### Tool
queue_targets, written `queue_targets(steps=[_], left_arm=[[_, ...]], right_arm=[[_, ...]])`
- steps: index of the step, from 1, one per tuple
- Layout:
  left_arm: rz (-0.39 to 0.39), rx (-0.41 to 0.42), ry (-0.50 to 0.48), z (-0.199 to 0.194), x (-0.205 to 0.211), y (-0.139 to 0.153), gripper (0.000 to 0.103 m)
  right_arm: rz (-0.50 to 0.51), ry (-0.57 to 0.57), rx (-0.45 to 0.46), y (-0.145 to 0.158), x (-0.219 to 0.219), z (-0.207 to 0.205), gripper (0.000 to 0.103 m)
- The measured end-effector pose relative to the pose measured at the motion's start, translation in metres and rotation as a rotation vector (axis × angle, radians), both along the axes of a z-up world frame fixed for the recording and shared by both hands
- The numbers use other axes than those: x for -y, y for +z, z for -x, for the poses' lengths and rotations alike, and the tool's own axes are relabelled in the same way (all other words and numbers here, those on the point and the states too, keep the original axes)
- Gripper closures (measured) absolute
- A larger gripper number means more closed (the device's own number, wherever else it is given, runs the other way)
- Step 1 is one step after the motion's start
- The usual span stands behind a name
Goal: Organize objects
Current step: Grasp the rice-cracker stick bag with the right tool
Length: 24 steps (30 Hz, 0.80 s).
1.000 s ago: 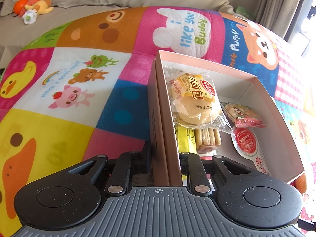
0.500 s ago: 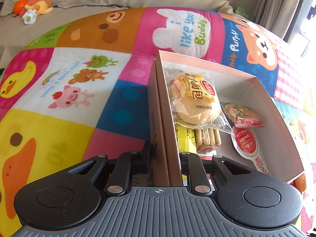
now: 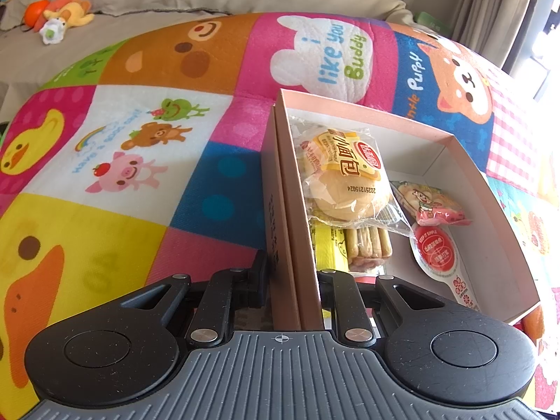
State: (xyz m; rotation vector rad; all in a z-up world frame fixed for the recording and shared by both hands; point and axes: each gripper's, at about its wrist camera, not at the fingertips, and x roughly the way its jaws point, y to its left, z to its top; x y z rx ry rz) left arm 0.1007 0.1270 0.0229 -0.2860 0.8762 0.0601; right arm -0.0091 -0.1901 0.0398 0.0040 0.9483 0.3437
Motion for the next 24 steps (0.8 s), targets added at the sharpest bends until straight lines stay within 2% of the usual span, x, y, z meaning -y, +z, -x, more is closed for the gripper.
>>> queue_targets(steps=[2,4,14,24], left_arm=[[-0.006,0.000,-0.001,0.000,0.001,0.001,0.083],[-0.015,-0.001,-0.001,0.000,0.002,0.001,0.083],[-0.018,0.003,-0.001,0.001,0.004,0.000,0.083],[-0.017,0.005,-0.003,0.001,0.003,0.000,0.083]], right_arm=[[-0.061,0.014,-0.041,-0.004,-0.002,0.002,0.037],[-0.092,0.029,-0.043,-0.004,-0.008,0.005,0.036],[-0.118,0.066,-0.019,-0.005,-0.016,0.012,0.036],[0.079,0.121,0.113,-0.006,-0.029,0.020,0.036]])
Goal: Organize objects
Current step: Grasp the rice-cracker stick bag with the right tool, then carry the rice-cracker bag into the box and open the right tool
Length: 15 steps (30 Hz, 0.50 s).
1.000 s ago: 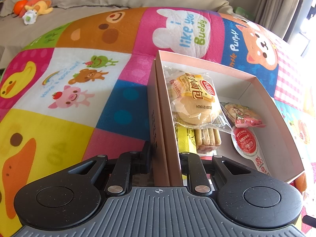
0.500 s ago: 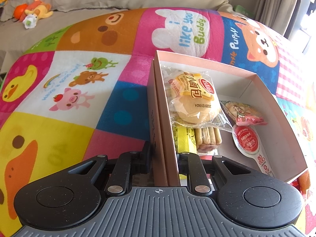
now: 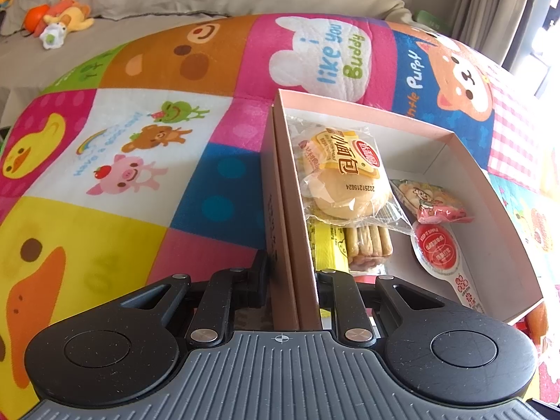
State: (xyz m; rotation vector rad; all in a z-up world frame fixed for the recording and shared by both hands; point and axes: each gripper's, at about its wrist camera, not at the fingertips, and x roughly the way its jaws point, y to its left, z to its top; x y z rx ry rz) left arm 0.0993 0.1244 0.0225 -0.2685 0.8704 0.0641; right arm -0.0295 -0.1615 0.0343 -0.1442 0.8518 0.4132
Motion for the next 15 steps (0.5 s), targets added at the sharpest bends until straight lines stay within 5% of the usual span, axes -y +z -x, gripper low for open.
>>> queue_targets(steps=[6,11,15], left_arm=[[0.002,0.000,0.001,0.000,0.000,0.000,0.083],[0.011,0.000,0.002,0.000,0.000,0.001,0.083],[0.027,0.001,0.002,0.001,-0.003,0.000,0.083]], right_arm=[[0.065,0.036,0.010,-0.008,-0.008,-0.006,0.037],[0.068,0.079,-0.025,-0.002,-0.012,-0.003,0.071],[0.024,0.110,-0.076,0.011,-0.012,0.000,0.075]])
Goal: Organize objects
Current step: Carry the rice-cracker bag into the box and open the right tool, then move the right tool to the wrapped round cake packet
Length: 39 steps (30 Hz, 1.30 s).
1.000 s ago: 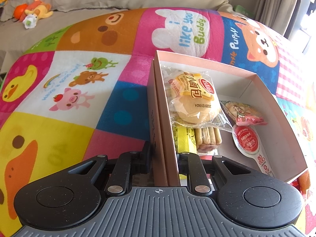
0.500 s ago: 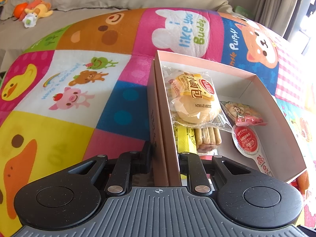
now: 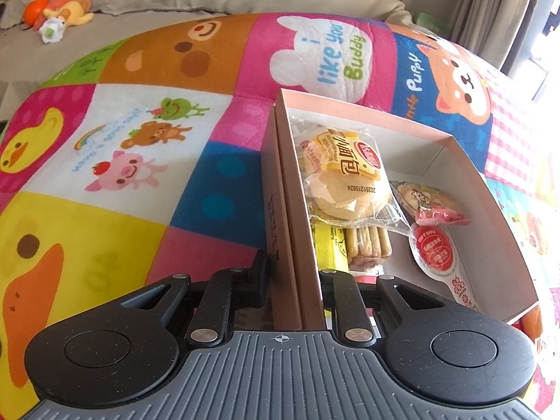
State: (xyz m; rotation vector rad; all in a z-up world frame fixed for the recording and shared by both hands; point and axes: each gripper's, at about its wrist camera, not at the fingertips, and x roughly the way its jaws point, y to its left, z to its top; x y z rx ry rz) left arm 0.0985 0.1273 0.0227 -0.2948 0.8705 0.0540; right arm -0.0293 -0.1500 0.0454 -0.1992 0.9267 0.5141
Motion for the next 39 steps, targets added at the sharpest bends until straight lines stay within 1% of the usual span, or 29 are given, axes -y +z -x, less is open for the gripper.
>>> queue_targets(steps=[3,6,10,15,19,22,24,27,28,30,33,34,36,37,38,39], left_arm=[[0.002,0.001,0.001,0.000,0.000,0.000,0.083],[0.002,0.002,0.000,0.000,-0.001,0.000,0.083],[0.000,0.000,-0.005,0.000,0.000,0.000,0.083],[0.003,0.001,-0.005,0.000,-0.001,0.000,0.082],[0.013,0.006,-0.011,0.001,-0.003,-0.001,0.082],[0.014,0.007,-0.008,0.000,-0.003,-0.001,0.082],[0.014,0.007,-0.010,0.000,-0.003,-0.001,0.082],[0.016,0.008,-0.014,0.000,-0.003,-0.001,0.082],[0.015,0.008,-0.014,0.000,-0.003,-0.001,0.082],[0.015,0.008,-0.015,0.000,-0.004,-0.001,0.082],[0.015,0.008,-0.016,0.001,-0.004,-0.001,0.081],[0.015,0.008,-0.017,0.001,-0.004,-0.001,0.081],[0.015,0.009,-0.017,0.001,-0.004,-0.001,0.081],[0.015,0.009,-0.016,0.001,-0.004,-0.001,0.081],[0.014,0.010,-0.016,0.001,-0.003,-0.001,0.081],[0.015,0.011,-0.014,0.001,-0.003,-0.001,0.081]], right_arm=[[-0.038,0.004,0.024,0.024,0.001,-0.002,0.075],[-0.103,-0.002,0.060,0.059,0.001,-0.013,0.076],[-0.148,-0.016,0.144,0.097,-0.005,-0.038,0.076],[-0.184,-0.041,0.220,0.129,-0.013,-0.068,0.076],[-0.170,-0.056,0.247,0.141,-0.025,-0.086,0.076],[-0.152,-0.052,0.222,0.139,-0.036,-0.100,0.076],[-0.143,-0.053,0.171,0.129,-0.045,-0.114,0.076],[-0.128,-0.075,0.074,0.107,-0.057,-0.139,0.076],[-0.123,-0.086,0.040,0.096,-0.061,-0.149,0.076],[-0.112,-0.108,-0.003,0.077,-0.069,-0.165,0.076],[-0.113,-0.124,-0.031,0.054,-0.078,-0.186,0.075],[-0.118,-0.131,-0.033,0.049,-0.079,-0.190,0.073],[-0.124,-0.147,-0.022,0.045,-0.079,-0.194,0.056],[-0.123,-0.153,-0.005,0.046,-0.077,-0.195,0.039],[-0.122,-0.156,0.019,0.049,-0.074,-0.193,0.032],[-0.117,-0.157,0.044,0.052,-0.069,-0.190,0.032]])
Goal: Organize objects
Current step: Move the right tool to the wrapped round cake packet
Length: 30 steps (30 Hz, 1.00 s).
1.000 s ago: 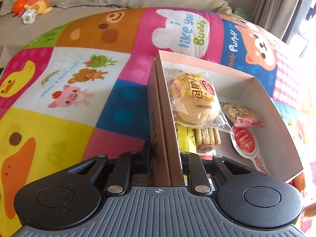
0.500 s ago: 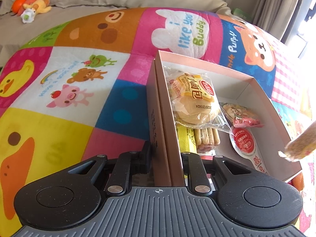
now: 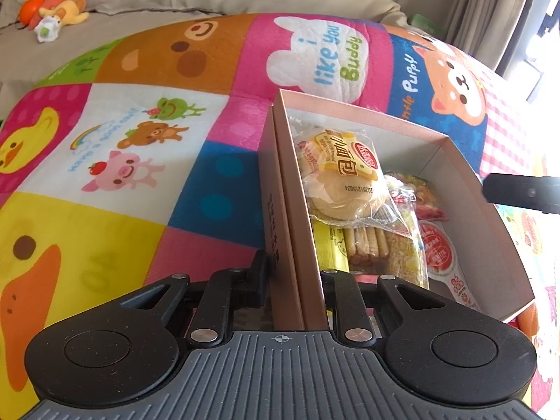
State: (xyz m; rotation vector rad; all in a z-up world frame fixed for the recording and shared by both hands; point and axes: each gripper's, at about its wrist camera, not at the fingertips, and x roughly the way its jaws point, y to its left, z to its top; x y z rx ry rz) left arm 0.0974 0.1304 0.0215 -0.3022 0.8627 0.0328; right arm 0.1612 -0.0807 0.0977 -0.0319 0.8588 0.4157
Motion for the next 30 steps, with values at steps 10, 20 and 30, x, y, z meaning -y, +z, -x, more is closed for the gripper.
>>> queue_targets(steps=[10,20,30], left_arm=[[-0.002,0.000,0.005,0.000,0.000,0.000,0.082],[-0.007,-0.001,0.002,0.000,0.000,0.001,0.082],[-0.016,0.002,0.012,0.001,0.002,0.000,0.083]], right_arm=[[0.106,-0.236,0.130,0.008,0.112,0.007,0.018],[0.088,-0.395,-0.055,-0.071,0.186,-0.012,0.045],[0.024,-0.304,-0.060,-0.071,0.171,0.049,0.044]])
